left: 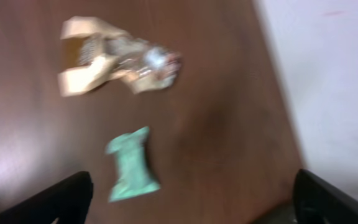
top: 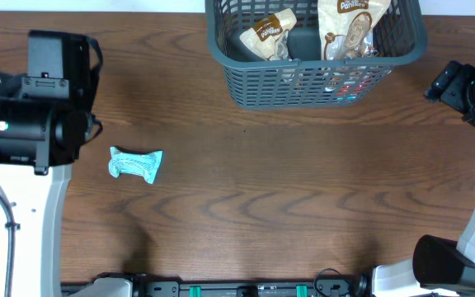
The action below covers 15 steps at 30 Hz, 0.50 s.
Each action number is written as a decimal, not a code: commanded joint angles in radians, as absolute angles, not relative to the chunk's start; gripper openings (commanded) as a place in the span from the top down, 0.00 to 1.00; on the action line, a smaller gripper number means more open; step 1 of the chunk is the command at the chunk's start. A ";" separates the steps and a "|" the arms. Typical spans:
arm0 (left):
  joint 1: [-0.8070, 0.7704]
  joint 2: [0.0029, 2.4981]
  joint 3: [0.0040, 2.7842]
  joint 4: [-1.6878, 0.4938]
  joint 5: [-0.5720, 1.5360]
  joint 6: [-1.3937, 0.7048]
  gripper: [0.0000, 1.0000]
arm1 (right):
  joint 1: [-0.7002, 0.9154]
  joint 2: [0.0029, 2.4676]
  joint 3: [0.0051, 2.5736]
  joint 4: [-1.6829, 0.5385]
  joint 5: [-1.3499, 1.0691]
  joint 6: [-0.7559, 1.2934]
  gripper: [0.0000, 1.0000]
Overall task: Pack container
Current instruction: 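Move the left gripper down over the mint-green wrapped snack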
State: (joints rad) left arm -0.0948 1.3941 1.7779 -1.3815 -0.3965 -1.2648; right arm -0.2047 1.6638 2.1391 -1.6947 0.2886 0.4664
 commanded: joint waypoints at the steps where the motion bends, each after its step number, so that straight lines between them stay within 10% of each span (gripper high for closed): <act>1: -0.090 1.415 1.749 -1.419 -0.376 -1.366 0.01 | -0.210 1.669 2.144 -1.697 0.306 0.477 0.01; 15: -0.033 1.554 1.522 -1.332 -0.160 -1.457 0.01 | -0.210 1.669 2.144 -1.697 0.306 0.477 0.01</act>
State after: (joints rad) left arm -0.0586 1.4998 1.5620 -1.3624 -0.2554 -1.4109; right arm -0.2047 1.6638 2.1391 -1.6951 0.2890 0.4664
